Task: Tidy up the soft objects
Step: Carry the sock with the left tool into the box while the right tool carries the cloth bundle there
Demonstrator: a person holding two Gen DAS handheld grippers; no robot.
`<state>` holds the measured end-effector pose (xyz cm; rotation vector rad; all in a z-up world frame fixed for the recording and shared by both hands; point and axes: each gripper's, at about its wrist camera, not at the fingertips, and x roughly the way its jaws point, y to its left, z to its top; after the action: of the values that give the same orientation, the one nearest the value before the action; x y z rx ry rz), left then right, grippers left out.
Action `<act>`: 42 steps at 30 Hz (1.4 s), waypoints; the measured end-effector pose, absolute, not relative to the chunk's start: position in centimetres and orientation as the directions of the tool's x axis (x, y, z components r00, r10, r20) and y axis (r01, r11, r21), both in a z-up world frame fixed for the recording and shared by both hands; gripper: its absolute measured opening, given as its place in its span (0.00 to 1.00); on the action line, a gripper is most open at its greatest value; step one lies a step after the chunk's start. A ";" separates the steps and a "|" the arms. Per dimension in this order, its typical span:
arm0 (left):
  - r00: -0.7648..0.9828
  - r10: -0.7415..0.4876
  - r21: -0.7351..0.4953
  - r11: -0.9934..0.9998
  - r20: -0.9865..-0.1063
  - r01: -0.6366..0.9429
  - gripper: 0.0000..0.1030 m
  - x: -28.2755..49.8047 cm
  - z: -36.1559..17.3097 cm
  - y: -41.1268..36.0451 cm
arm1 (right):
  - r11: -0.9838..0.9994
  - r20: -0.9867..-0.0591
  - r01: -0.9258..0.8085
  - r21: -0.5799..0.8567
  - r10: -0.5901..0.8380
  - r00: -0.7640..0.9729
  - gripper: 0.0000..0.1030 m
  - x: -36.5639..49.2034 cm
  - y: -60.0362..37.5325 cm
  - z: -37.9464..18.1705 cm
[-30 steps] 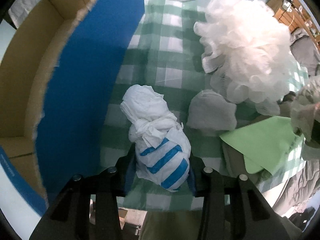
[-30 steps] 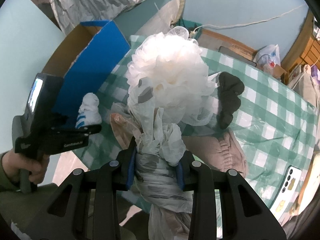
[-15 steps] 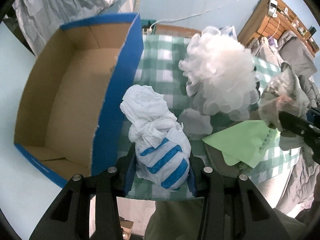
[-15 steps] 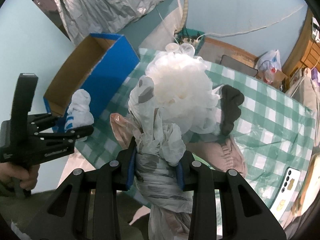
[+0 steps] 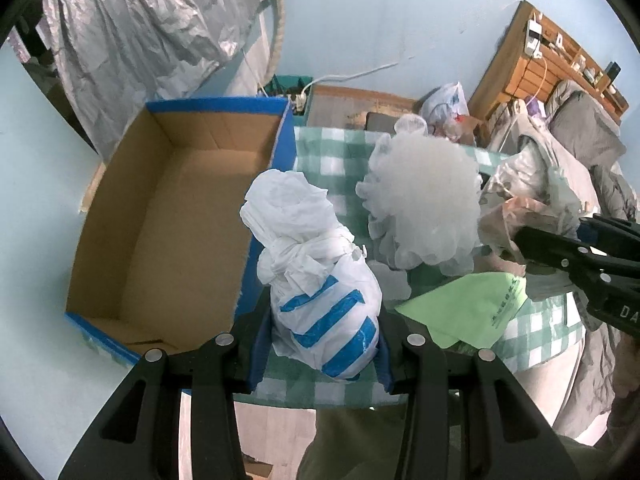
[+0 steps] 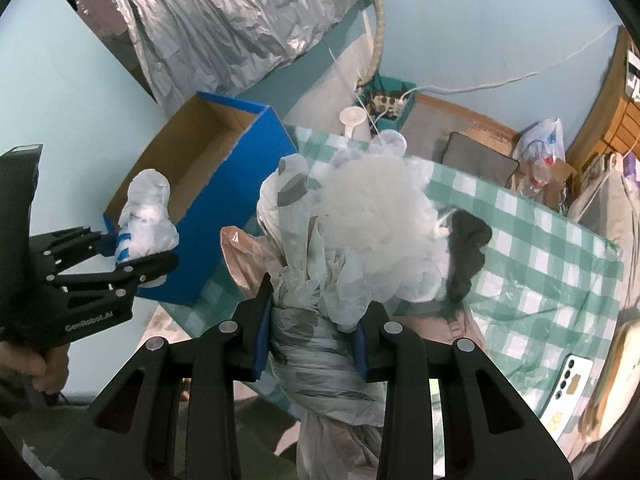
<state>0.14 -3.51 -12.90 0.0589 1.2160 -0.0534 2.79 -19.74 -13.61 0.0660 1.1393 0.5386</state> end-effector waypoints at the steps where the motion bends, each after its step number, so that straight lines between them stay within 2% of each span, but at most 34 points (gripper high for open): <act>1: 0.353 -0.005 0.021 0.997 -0.936 0.070 0.42 0.2 -12.7 -3.4 | 0.869 -0.842 -0.377 0.319 0.442 0.308 0.31 2.9 -19.5 -13.4; 19: 0.396 0.031 0.010 0.998 -0.918 -0.055 0.42 0.7 -10.3 2.1 | 0.824 -0.822 -0.475 0.308 0.482 0.303 0.31 5.8 -13.4 -11.0; 42: 0.383 0.090 0.010 0.979 -0.920 -0.206 0.42 2.2 -11.4 11.3 | 0.725 -0.834 -0.620 0.300 0.515 0.198 0.31 10.2 -0.2 -11.2</act>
<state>2.18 11.29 -11.36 -0.1122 1.1637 0.1890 10.23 -0.24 -11.16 -0.1102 1.1172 0.7963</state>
